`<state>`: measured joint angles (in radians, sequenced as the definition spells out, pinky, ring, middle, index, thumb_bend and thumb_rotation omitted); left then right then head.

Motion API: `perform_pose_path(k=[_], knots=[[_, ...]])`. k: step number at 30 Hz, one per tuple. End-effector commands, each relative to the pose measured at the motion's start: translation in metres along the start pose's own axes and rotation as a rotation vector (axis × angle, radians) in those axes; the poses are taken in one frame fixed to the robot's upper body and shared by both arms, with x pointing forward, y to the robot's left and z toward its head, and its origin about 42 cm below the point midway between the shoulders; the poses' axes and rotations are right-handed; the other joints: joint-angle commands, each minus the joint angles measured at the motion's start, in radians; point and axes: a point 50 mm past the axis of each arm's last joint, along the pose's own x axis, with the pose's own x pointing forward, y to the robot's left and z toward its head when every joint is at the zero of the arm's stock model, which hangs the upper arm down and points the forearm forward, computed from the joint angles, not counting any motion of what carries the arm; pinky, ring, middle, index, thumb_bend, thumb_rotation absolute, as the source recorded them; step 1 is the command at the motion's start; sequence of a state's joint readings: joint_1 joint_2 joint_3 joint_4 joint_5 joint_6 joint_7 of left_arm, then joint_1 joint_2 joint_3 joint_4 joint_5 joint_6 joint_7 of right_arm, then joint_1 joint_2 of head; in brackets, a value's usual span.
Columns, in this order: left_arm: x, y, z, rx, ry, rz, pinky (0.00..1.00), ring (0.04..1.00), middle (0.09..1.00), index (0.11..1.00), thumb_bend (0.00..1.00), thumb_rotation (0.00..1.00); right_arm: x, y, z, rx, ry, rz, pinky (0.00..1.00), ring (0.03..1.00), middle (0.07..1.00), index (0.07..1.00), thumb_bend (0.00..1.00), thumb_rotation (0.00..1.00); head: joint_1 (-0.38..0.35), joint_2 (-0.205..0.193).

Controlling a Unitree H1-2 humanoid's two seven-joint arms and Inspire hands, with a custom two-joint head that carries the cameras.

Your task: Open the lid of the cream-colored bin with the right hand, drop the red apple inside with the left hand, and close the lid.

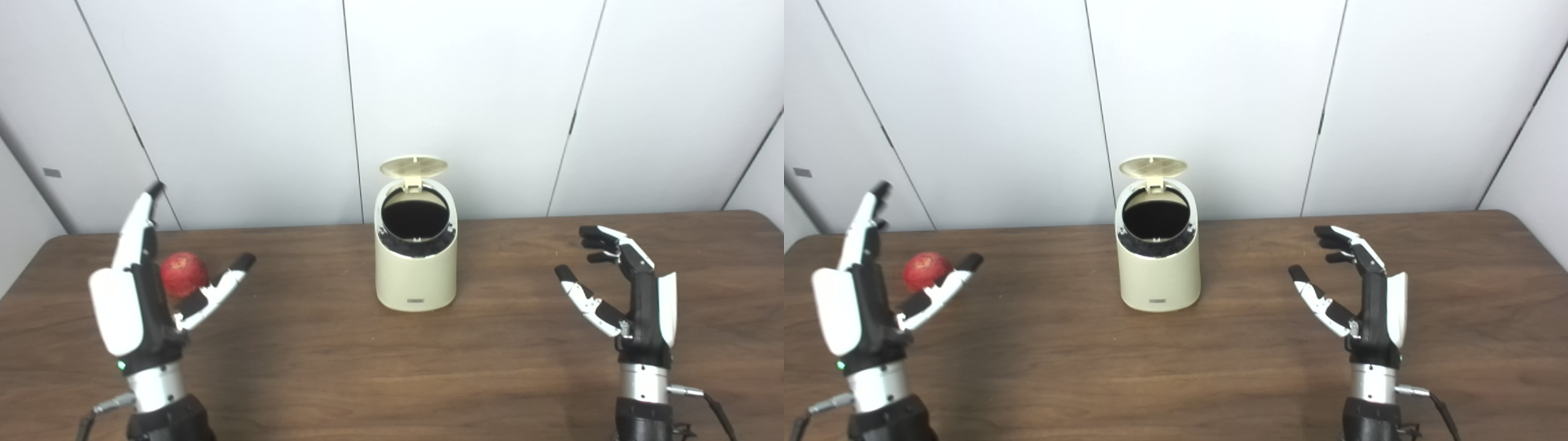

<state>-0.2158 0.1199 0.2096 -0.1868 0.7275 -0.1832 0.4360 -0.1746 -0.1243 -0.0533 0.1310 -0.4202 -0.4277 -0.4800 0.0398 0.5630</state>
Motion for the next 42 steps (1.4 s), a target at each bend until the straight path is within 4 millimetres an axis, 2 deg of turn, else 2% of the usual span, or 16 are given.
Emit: perform_pose_path(k=[1,2,4,8,9,10,14,16,18,20,24,30,33,38,39,42], knots=[[0.021,0.01,0.002,0.019,-0.029,0.057,0.95,0.965,0.963,0.993,0.9,0.43,-0.021,0.0,-0.014,-0.001,0.039,0.017,0.55,0.646,0.674,0.653,0.32,0.21,0.011,-0.003],[0.028,0.015,-0.003,0.051,-0.007,0.069,0.95,0.964,0.968,0.996,0.91,0.42,-0.021,0.0,-0.015,-0.008,0.037,0.019,0.55,0.645,0.674,0.654,0.31,0.21,0.021,-0.008],[0.034,0.019,-0.009,0.096,0.028,0.082,0.97,0.993,0.995,1.0,0.95,0.48,-0.021,-0.001,-0.017,-0.019,0.034,0.021,0.56,0.651,0.675,0.646,0.31,0.22,0.029,-0.009],[0.042,0.018,-0.022,0.139,0.111,0.066,1.0,1.0,1.0,1.0,0.96,0.48,-0.018,-0.003,-0.02,-0.041,0.032,0.021,0.55,0.648,0.671,0.644,0.3,0.25,0.078,-0.015],[0.044,0.016,-0.027,0.154,0.139,0.046,0.96,1.0,1.0,1.0,0.97,0.49,-0.018,-0.004,-0.022,-0.046,0.034,0.025,0.54,0.643,0.671,0.644,0.3,0.24,0.083,-0.018],[0.045,0.014,-0.029,0.165,0.157,0.033,0.87,0.996,1.0,1.0,0.99,0.49,-0.018,-0.005,-0.023,-0.049,0.035,0.027,0.55,0.644,0.671,0.646,0.3,0.23,0.084,-0.018],[0.048,-0.001,-0.049,0.217,0.268,-0.058,0.75,0.975,1.0,1.0,1.0,0.5,-0.018,-0.008,-0.024,-0.056,0.031,0.033,0.53,0.633,0.663,0.645,0.3,0.19,0.12,-0.027],[0.049,-0.01,-0.059,0.248,0.278,-0.094,0.83,0.972,0.992,0.998,1.0,0.46,-0.017,-0.01,-0.025,-0.065,0.029,0.031,0.52,0.629,0.657,0.642,0.29,0.18,0.136,-0.028],[0.05,-0.018,-0.067,0.26,0.291,-0.126,0.82,0.936,0.947,0.963,1.0,0.41,-0.017,-0.011,-0.026,-0.064,0.029,0.028,0.51,0.625,0.654,0.639,0.29,0.23,0.147,-0.029],[0.05,-0.025,-0.074,0.278,0.308,-0.169,0.87,0.934,0.931,0.944,1.0,0.39,-0.017,-0.012,-0.026,-0.057,0.034,0.023,0.52,0.629,0.655,0.638,0.3,0.23,0.155,-0.031],[0.047,-0.038,-0.088,0.363,0.324,-0.231,0.89,0.918,0.922,0.922,1.0,0.42,-0.017,-0.013,-0.024,-0.055,0.037,0.025,0.48,0.606,0.658,0.639,0.3,0.2,0.172,-0.041],[0.04,-0.048,-0.108,0.484,0.34,-0.276,0.95,0.889,0.887,0.9,1.0,0.41,-0.013,-0.014,-0.017,-0.067,0.015,0.028,0.5,0.617,0.65,0.624,0.28,0.17,0.221,-0.057],[0.038,-0.051,-0.114,0.509,0.359,-0.302,0.97,0.887,0.891,0.912,1.0,0.41,-0.01,-0.015,-0.009,-0.074,0.004,0.028,0.49,0.612,0.643,0.615,0.24,0.11,0.247,-0.066],[0.033,-0.055,-0.117,0.548,0.358,-0.359,1.0,0.893,0.896,0.918,1.0,0.43,-0.007,-0.017,0.004,-0.062,0.006,0.029,0.44,0.585,0.632,0.605,0.21,0.1,0.29,-0.083],[0.031,-0.056,-0.118,0.57,0.358,-0.379,1.0,0.886,0.889,0.919,1.0,0.45,-0.006,-0.017,0.008,-0.061,0.001,0.029,0.41,0.567,0.618,0.594,0.2,0.04,0.294,-0.085],[0.029,-0.06,-0.121,0.617,0.361,-0.411,0.99,0.878,0.879,0.913,1.0,0.43,-0.004,-0.018,0.017,-0.06,0.006,0.029,0.41,0.567,0.606,0.581,0.18,0.0,0.307,-0.092]])
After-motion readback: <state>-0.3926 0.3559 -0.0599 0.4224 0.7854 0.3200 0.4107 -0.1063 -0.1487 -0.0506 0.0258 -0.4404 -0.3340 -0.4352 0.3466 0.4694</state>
